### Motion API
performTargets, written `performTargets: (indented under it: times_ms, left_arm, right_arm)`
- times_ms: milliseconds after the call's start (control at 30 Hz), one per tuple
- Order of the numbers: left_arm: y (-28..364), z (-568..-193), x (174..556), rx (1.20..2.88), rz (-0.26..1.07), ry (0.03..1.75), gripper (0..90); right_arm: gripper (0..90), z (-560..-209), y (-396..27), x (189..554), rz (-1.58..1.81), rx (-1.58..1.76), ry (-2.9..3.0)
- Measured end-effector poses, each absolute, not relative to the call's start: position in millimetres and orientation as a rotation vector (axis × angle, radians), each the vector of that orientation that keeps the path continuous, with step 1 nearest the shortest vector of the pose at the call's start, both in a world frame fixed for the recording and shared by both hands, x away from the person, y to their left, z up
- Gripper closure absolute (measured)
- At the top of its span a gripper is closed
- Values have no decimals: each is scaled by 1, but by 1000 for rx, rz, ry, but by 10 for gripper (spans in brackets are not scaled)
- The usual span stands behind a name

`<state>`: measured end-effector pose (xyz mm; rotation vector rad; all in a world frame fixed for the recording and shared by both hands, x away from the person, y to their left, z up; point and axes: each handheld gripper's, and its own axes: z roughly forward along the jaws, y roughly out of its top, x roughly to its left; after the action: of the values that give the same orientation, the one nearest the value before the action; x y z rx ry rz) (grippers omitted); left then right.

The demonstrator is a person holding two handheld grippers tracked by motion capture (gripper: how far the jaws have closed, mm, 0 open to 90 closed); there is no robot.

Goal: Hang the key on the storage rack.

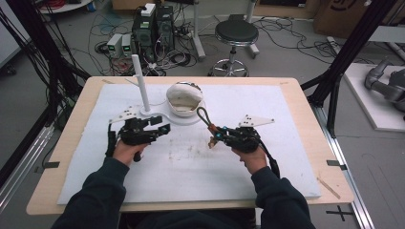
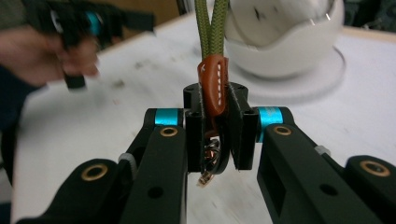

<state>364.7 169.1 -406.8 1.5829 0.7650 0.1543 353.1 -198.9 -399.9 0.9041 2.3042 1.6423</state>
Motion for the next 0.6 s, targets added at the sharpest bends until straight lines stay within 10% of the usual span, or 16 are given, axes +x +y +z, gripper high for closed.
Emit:
performTargets:
  times_ms: [400, 600]
  left_arm:
    - [131, -403, 368, 1546, 39, 677, 368]
    - [130, -401, 367, 1526, 36, 657, 611]
  right_arm:
    - [795, -399, -167, 347, 1721, 796, 2322]
    - [793, -401, -160, 345, 1712, 769, 2359]
